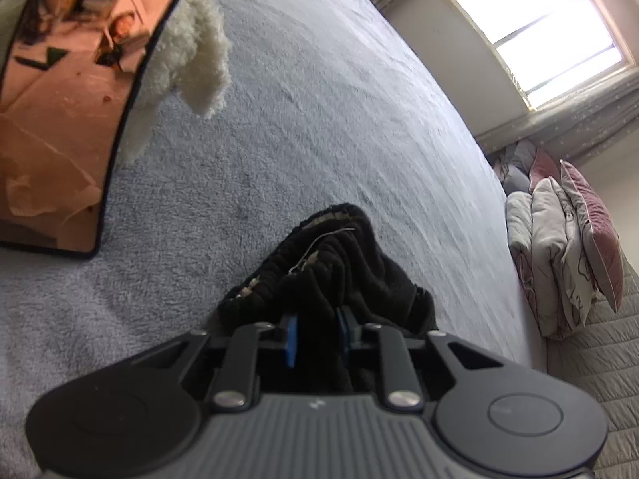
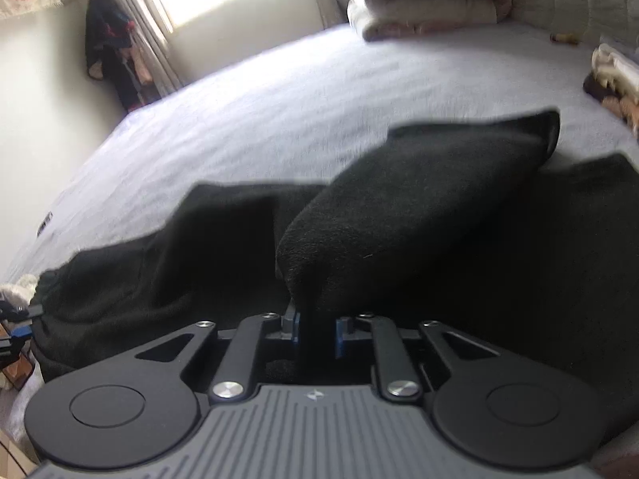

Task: Fold clothes

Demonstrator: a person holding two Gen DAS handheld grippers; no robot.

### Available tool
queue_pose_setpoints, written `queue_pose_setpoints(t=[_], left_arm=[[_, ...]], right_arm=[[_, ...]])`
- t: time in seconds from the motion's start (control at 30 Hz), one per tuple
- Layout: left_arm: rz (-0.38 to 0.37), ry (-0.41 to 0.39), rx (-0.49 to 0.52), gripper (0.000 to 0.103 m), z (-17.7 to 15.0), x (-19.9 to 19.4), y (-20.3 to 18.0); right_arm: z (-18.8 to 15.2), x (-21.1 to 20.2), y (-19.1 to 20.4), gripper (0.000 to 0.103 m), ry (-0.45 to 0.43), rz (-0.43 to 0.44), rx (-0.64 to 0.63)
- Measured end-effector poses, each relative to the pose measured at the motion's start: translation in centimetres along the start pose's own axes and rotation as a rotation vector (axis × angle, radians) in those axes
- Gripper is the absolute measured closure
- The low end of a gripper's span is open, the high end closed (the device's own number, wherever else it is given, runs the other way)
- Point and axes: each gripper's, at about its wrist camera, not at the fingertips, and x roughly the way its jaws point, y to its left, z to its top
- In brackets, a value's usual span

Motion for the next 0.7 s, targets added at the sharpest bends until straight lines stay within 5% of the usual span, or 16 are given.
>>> queue_pose_setpoints(t=[0.7], left_arm=[[-0.045,0.014,-0.011,0.086,0.5,-2.8,1.8]], right_arm=[[0.1,-2.7,-1.0,0.089,0.005,0.096,0.067]])
